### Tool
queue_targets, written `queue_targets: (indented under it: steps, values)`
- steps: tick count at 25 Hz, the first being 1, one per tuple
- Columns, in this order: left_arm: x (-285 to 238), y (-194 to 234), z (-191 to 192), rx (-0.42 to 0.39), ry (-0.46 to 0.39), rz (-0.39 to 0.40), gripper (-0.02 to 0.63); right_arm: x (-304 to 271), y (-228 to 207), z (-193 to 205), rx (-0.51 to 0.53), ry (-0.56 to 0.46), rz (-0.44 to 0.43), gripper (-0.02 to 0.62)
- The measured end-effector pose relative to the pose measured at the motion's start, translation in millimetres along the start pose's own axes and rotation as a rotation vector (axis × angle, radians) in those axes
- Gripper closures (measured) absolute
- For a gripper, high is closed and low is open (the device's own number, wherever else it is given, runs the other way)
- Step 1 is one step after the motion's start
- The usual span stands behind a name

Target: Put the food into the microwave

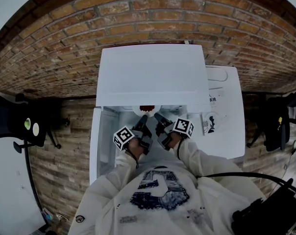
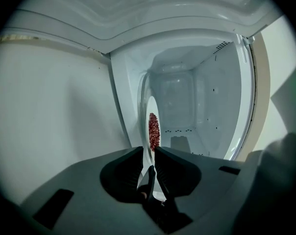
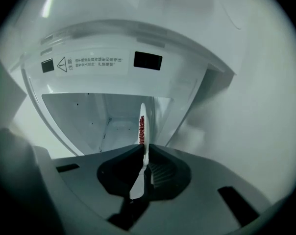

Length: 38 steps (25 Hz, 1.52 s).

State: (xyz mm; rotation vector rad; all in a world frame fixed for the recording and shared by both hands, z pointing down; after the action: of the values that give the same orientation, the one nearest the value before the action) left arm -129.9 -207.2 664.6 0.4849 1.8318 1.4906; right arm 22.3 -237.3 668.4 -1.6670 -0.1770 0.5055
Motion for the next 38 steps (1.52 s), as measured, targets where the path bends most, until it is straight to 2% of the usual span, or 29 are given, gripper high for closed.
queue_targets:
  steps: [6, 38]
  values:
    - [-1.6, -1.3, 0.6, -0.004, 0.002, 0.006, 0.572, -0.5, 0.5, -0.9, 0.007, 0.015, -0.012, 0.568]
    - [-17.3, -2.5, -30.0, 0.007, -0.022, 0.011, 0.575, -27.1, 2.9, -18.3, 0.004, -0.057, -0.04, 0.568]
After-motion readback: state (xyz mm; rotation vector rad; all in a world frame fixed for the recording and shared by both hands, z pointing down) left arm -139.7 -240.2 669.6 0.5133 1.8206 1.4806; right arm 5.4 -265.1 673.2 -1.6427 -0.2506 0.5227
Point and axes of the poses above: the fingertips, and each gripper's own axes: x backward along the fingers, y to its left, z out of its underside, the point moved 7 cm from there along x, backward along the fingers, and after that the axes turned 14 degrees about y, right-handed, at the moved point
